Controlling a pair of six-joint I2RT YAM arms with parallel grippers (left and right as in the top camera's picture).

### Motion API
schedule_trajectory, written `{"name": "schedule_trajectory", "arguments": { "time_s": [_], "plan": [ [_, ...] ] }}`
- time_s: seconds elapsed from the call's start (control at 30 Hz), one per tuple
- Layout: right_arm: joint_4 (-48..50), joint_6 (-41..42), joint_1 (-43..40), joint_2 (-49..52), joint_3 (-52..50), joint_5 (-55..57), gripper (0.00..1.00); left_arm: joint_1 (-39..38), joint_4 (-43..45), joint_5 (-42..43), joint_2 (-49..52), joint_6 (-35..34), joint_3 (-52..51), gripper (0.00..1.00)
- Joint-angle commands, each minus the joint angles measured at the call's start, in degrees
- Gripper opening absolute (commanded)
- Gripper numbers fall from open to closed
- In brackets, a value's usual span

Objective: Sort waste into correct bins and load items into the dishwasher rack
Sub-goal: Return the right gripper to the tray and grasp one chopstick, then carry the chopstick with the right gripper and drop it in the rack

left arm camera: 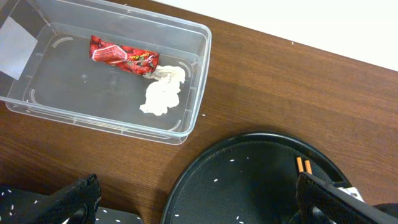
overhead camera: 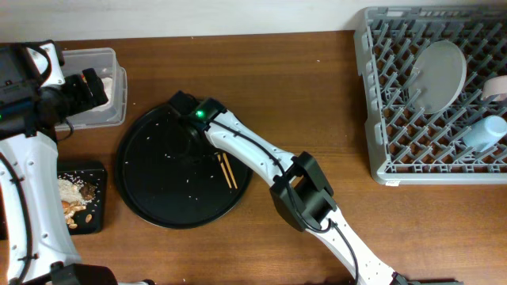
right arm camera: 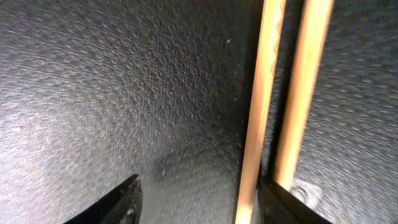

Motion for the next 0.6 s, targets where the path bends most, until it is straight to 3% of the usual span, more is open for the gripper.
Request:
{"name": "schedule_trajectory", "arguments": {
  "time_s": [0.0,0.23,0.4,0.57],
  "plan": [
    [1.5,0.5,0.4,-0.3,-4.3,0.5,0.56,0.2,0.1,-0.2,0.1,-0.5,0.0,0.99],
    [0.6,0.5,0.3,-0.3,-2.9,0.4,0.04,0.2,0.1,-0.2,0.1,-0.5,0.0,0.99],
    [-2.9,0.4,-0.6,-0.4,4.2,0.4,0.04,0.2,0.1,-0.2,0.1,-0.5,0.0,0.99],
    [-15.6,-0.7,-5.7,-0.5,23.0,-0.2,0.04,0.2,0.1,-0.2,0.1,-0.5,0.0,0.99]
  ]
}}
